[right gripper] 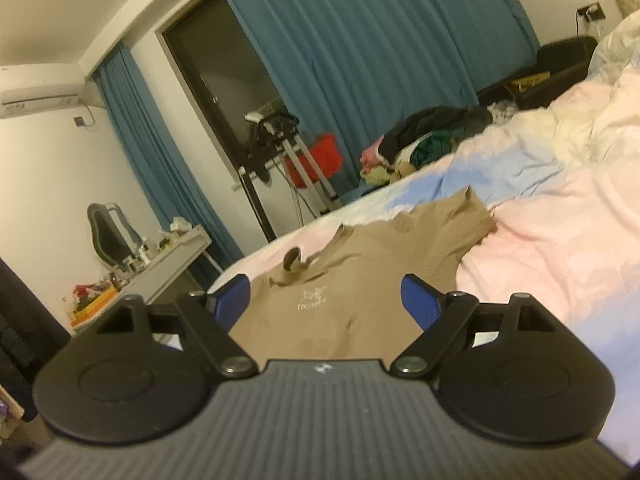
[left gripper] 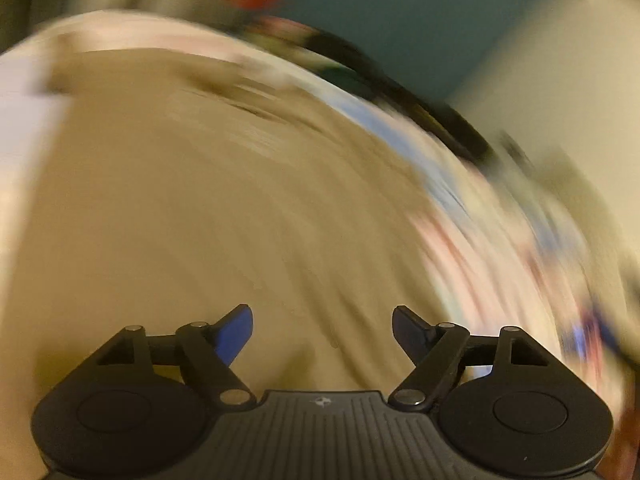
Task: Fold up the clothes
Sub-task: 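Pinch the khaki shirt hem with the left gripper and tug it straight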
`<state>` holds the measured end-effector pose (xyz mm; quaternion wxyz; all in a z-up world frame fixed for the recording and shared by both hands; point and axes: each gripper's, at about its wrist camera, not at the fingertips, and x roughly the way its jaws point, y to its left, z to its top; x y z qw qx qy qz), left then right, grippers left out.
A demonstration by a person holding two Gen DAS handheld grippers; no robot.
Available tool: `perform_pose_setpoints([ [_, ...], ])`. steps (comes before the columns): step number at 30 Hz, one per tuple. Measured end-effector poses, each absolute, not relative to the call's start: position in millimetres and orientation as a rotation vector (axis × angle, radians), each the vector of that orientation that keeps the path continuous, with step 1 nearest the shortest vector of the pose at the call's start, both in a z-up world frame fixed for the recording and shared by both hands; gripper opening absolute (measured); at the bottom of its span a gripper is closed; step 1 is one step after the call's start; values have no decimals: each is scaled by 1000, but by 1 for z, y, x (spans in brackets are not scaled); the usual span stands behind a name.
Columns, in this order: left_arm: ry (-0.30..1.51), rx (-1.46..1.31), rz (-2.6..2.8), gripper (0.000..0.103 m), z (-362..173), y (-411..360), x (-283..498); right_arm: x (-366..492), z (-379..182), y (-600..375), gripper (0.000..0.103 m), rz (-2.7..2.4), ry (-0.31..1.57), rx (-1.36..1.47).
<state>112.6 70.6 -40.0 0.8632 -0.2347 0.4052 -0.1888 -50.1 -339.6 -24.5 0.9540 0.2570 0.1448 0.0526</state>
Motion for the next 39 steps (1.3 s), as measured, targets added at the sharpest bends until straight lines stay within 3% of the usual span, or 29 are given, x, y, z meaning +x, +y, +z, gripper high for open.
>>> perform_pose_setpoints([
  [8, 641, -918, 52, 80, -90, 210, 236, 13, -61, -313, 84, 58, 468, 467],
  [14, 540, -863, 14, 82, -100, 207, 311, 40, -80, -291, 84, 65, 529, 387],
  [16, 538, -834, 32, 78, -99, 202, 333, 48, -83, -283, 84, 76, 536, 355],
  [18, 549, -787, 64, 65, -94, 195, 352, 57, -88, -278, 83, 85, 552, 342],
  [20, 584, -717, 93, 9, -87, 190, 371, 63, -93, -274, 83, 91, 571, 338],
  [22, 602, -616, 106, 7, -74, 185, 384, 66, -95, -274, 83, 89, 577, 337],
  [27, 584, -361, 262, 8, -42, 171, 391, 73, -100, -274, 83, 83, 591, 337],
  [30, 651, -374, 254, 18, -42, 171, 383, 71, -100, -278, 83, 81, 589, 361],
  [32, 688, -388, 218, 38, -41, 172, 367, 68, -99, -281, 83, 83, 582, 371],
  [37, 817, -403, 69, 66, -37, 191, 257, 58, -89, -287, 83, 87, 554, 384],
  [39, 892, -427, 6, 67, -39, 198, 214, 52, -84, -288, 83, 89, 542, 387],
])
